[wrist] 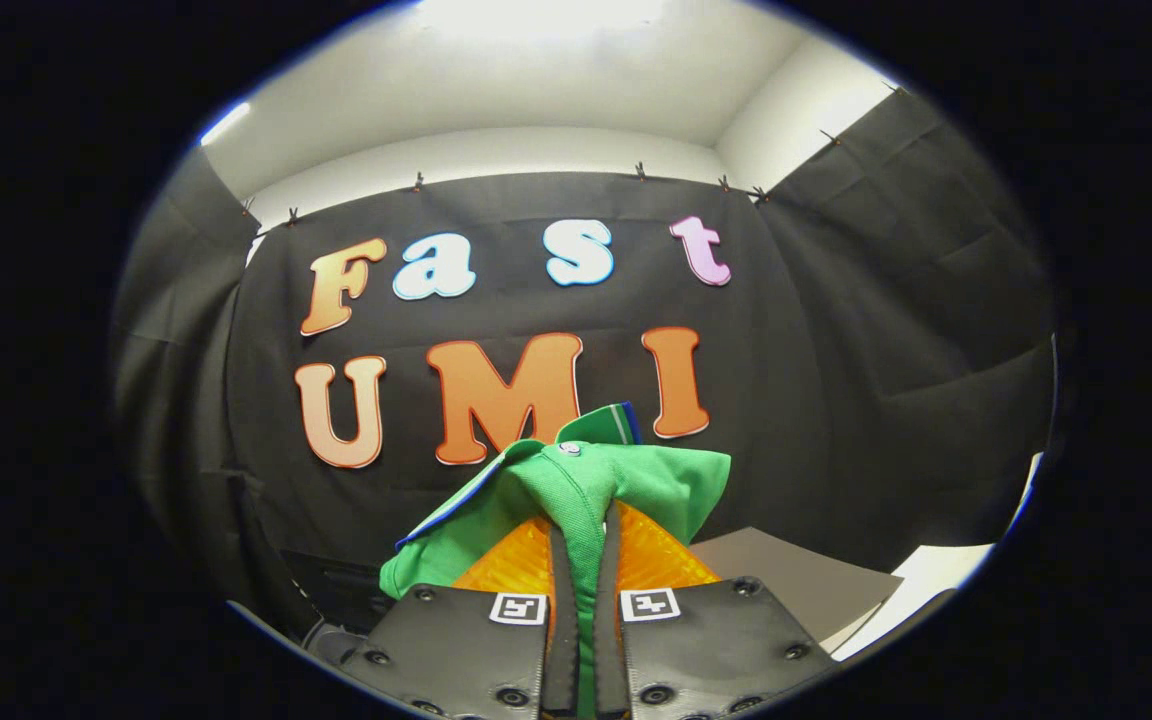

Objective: Put the clothes into the washing machine and then close the washing machine lid.

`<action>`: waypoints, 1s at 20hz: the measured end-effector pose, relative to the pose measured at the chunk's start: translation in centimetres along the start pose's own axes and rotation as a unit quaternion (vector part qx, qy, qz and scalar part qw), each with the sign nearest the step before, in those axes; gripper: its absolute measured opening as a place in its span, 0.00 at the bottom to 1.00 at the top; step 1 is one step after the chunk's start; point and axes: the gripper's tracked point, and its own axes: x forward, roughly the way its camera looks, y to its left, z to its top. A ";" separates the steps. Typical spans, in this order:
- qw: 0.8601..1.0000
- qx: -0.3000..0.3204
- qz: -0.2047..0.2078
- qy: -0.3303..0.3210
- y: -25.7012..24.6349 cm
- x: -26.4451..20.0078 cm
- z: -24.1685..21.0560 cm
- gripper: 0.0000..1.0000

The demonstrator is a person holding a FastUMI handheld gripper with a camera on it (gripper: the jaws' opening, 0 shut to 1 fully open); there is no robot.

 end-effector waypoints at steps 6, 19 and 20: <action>0.999 0.008 0.045 -0.019 11.5 0.4 1.9 0.14; 0.989 0.015 0.140 0.052 30.4 1.7 -11.7 0.14; 0.987 0.004 0.143 0.069 31.2 2.1 -14.2 0.14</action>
